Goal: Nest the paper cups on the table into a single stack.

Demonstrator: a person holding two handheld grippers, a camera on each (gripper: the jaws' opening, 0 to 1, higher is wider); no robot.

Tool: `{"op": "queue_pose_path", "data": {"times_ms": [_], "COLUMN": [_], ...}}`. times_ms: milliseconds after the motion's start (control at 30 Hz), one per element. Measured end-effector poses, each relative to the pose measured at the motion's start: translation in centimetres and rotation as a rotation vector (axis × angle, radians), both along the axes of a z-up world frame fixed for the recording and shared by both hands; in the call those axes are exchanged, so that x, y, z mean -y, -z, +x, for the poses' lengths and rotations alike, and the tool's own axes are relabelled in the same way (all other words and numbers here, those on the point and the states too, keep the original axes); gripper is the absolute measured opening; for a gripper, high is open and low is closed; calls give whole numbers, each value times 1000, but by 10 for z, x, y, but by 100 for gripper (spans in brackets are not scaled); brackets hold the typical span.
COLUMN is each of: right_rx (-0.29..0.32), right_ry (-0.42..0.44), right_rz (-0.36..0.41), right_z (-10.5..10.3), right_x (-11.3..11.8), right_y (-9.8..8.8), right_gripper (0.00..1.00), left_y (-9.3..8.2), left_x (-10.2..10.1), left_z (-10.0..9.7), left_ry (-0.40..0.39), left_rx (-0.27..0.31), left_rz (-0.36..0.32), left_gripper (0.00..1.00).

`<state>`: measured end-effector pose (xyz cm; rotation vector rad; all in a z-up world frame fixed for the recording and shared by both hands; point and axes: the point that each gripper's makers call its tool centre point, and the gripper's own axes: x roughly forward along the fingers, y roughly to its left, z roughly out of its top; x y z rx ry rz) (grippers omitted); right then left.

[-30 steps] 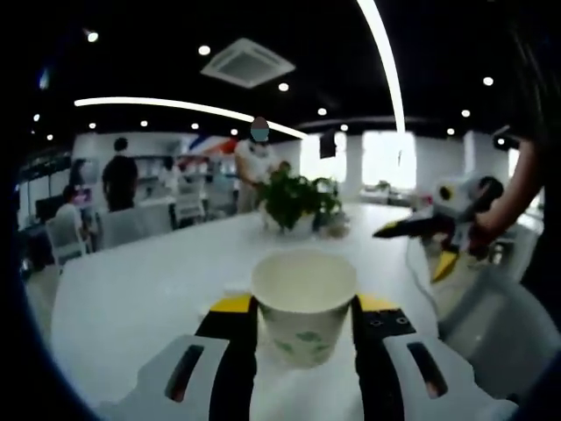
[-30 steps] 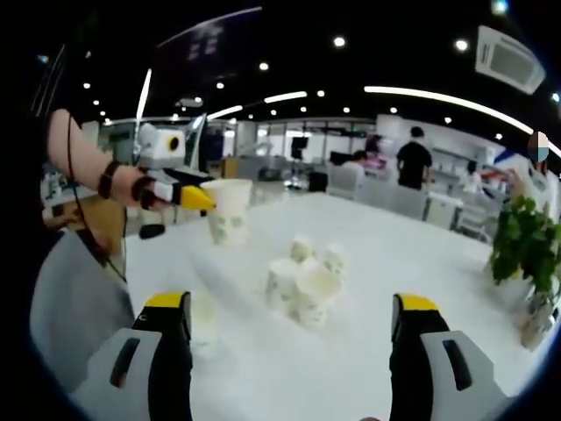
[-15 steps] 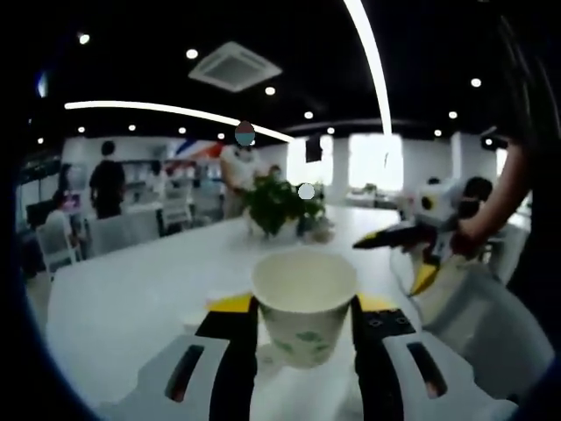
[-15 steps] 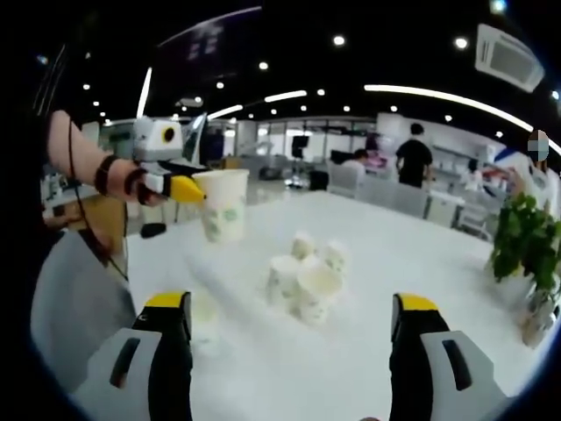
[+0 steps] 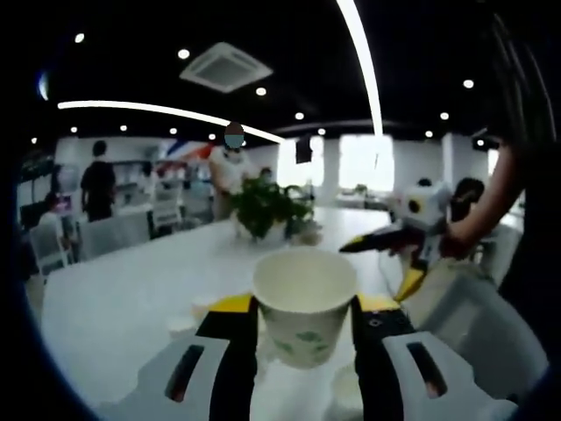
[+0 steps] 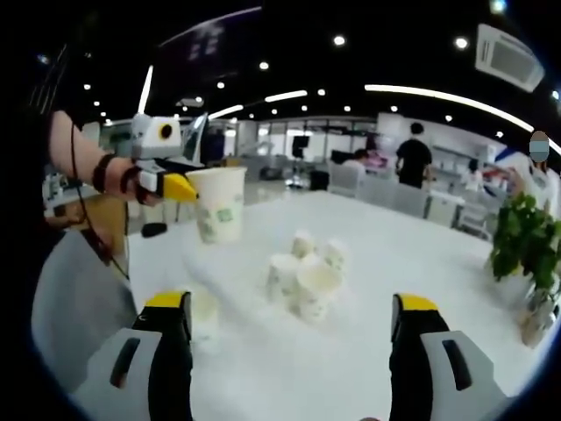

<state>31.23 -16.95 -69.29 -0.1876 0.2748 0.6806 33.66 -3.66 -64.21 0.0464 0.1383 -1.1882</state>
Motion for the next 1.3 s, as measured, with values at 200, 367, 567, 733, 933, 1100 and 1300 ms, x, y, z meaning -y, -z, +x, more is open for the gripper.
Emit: {"op": "queue_pose_path", "data": {"times_ms": [200,367,567,733,933,1100,1300], "right_rx": [2,-2,-8,-9,-11,-9,-2], "right_ry": [3,12,12,15,21,22,24], "right_rz": [-5,0,-1,-4,-1,-3,0], "right_z": [1,1,0,-1,0,-2,-3], "right_x": [2,3,3,4,5,5,4], "right_y": [0,2,5,6,5,6,2], "right_gripper": [93,93,92,92,92,92,92], "left_y": [3,3,1,0,2,3,5], "left_x": [4,7,11,16,24,29,33], "left_z": [-1,-5,-6,-9,-14,-19,-24], "left_ry": [12,20,21,32,49,60,72], "left_rx": [-3,-12,-8,-13,-18,-18,-22], "left_rz": [11,-1,-13,-24,-24,-23,-22], "left_gripper": [40,40,40,40,40,40,40]}}
